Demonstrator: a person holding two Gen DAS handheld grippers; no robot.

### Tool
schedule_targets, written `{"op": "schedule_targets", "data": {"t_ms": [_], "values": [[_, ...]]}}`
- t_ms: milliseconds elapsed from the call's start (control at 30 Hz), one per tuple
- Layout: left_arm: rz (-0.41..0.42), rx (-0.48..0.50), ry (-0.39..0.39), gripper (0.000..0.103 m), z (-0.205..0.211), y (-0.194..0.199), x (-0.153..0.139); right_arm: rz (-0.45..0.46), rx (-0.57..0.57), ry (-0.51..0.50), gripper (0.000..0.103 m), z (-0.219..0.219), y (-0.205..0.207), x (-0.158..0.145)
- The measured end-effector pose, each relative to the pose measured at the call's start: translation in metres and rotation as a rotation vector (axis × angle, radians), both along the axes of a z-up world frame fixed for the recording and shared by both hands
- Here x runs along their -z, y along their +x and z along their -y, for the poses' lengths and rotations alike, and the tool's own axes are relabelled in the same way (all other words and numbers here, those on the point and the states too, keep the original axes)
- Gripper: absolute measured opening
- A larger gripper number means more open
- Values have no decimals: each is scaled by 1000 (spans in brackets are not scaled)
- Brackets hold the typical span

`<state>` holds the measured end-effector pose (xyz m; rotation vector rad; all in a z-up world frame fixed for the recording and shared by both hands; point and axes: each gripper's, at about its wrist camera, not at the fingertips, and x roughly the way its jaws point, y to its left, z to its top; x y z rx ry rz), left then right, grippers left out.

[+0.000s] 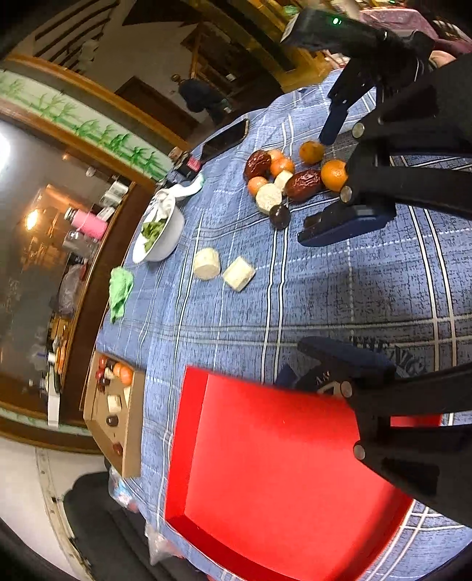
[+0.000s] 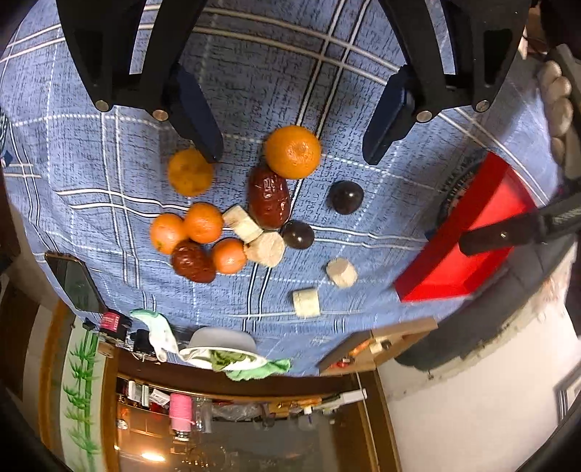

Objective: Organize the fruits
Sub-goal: 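Grasp a dark plum with the left tool while the right tool grasps a mandarin orange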

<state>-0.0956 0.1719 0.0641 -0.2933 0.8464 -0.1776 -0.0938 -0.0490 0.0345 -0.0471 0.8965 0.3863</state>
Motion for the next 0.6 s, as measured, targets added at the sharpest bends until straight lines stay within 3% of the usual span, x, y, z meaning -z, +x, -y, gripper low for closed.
{"op": "schedule_targets", "data": {"t_ms": [233, 367, 600], "values": [[-26, 114, 59, 52, 32, 17, 15, -54, -6, 4, 62, -9, 14, 15], [-56, 156, 66, 52, 45, 29, 27, -82, -1, 13, 40, -5, 20, 22], [-84, 247, 93, 52, 73, 42, 38, -100, -5, 50, 39, 5, 18, 21]]}}
